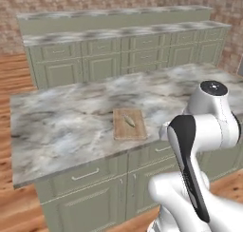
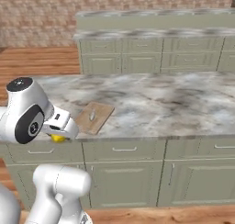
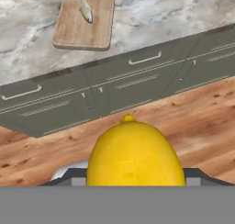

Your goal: Retrieve a lemon from the fridge and place it on the cutting board with the fish.

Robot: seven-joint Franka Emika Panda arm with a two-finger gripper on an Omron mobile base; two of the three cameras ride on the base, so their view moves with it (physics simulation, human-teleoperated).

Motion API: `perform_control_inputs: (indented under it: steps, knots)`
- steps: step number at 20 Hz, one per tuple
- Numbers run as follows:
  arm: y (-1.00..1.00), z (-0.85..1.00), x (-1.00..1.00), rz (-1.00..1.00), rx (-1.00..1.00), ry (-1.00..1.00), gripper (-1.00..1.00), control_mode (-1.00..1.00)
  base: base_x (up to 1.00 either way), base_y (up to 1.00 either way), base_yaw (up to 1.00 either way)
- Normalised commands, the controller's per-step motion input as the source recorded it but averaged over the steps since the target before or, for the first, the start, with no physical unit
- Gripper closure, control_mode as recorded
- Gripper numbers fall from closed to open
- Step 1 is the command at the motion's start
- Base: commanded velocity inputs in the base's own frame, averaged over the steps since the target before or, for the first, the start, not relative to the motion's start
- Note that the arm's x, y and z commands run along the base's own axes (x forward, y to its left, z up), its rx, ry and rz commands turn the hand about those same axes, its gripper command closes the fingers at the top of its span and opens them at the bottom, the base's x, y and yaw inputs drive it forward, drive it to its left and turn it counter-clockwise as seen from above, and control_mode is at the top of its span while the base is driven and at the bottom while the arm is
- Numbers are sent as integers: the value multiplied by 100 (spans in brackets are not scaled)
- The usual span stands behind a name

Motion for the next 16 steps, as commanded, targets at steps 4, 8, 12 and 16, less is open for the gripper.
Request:
perform_control_inputs:
  steps: [4, 8, 12, 16]
  knots:
    - [0, 0, 0, 0, 0, 0, 100, 100, 39, 3, -22]
    - [0, 0, 0, 0, 0, 0, 100, 100, 48, 4, -11]
    - [0, 0, 0, 0, 0, 0, 100, 100, 37, 27, -6]
    - [0, 0, 0, 0, 0, 0, 100, 100, 30, 53, -5]
